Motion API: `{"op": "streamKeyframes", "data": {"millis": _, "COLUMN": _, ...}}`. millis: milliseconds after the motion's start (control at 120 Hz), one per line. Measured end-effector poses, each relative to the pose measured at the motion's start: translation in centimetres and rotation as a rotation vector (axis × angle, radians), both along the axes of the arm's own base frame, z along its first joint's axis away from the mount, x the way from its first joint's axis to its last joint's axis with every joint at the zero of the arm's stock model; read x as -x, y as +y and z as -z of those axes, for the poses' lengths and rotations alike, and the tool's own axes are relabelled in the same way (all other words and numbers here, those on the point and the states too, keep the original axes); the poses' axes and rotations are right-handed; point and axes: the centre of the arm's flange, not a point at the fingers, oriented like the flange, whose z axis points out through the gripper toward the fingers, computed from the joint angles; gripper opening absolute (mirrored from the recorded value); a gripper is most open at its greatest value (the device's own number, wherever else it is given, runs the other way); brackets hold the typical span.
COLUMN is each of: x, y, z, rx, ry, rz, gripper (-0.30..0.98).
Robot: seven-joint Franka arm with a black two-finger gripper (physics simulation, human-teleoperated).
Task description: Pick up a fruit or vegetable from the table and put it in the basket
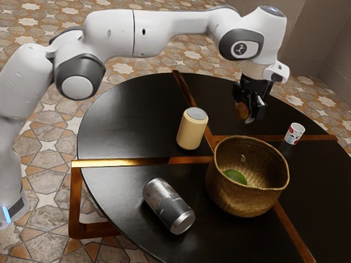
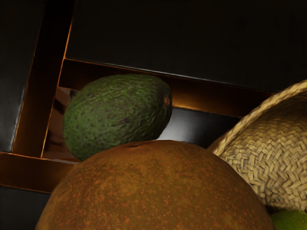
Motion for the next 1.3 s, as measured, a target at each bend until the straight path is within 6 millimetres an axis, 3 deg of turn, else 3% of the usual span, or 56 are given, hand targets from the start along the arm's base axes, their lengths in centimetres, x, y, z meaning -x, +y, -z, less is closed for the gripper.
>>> {"op": "streamKeyframes", "data": {"millis": 217, "x": 0.1, "y": -0.9, "z": 0.0, "rx": 0.008, "ry": 0.002, "rz": 0.011, "gripper": 0.21}}
{"op": "streamKeyframes", "data": {"millis": 458, "x": 0.9, "y": 1.4, "z": 0.8, "rx": -0.004, "ry": 0.094, "rz": -0.028, "gripper": 0.21}}
{"op": "streamKeyframes", "data": {"millis": 767, "x": 1.3, "y": 1.5, "z": 1.3, "rx": -0.004, "ry": 0.138, "rz": -0.032, "gripper": 0.21}}
{"op": "streamKeyframes", "data": {"millis": 1000, "x": 0.4, "y": 5.0, "z": 0.9, "rx": -0.053, "ry": 0.083, "rz": -0.080, "gripper": 0.21}}
{"op": "streamKeyframes", "data": {"millis": 1050, "x": 0.4, "y": 4.1, "z": 0.7, "rx": -0.053, "ry": 0.071, "rz": -0.065, "gripper": 0.21}}
{"op": "streamKeyframes", "data": {"millis": 1158, "x": 0.9, "y": -1.6, "z": 0.5, "rx": -0.054, "ry": 0.058, "rz": 0.021, "gripper": 0.21}}
{"op": "streamKeyframes", "data": {"millis": 1300, "x": 1.8, "y": -7.2, "z": 0.5, "rx": -0.055, "ry": 0.051, "rz": 0.102, "gripper": 0.21}}
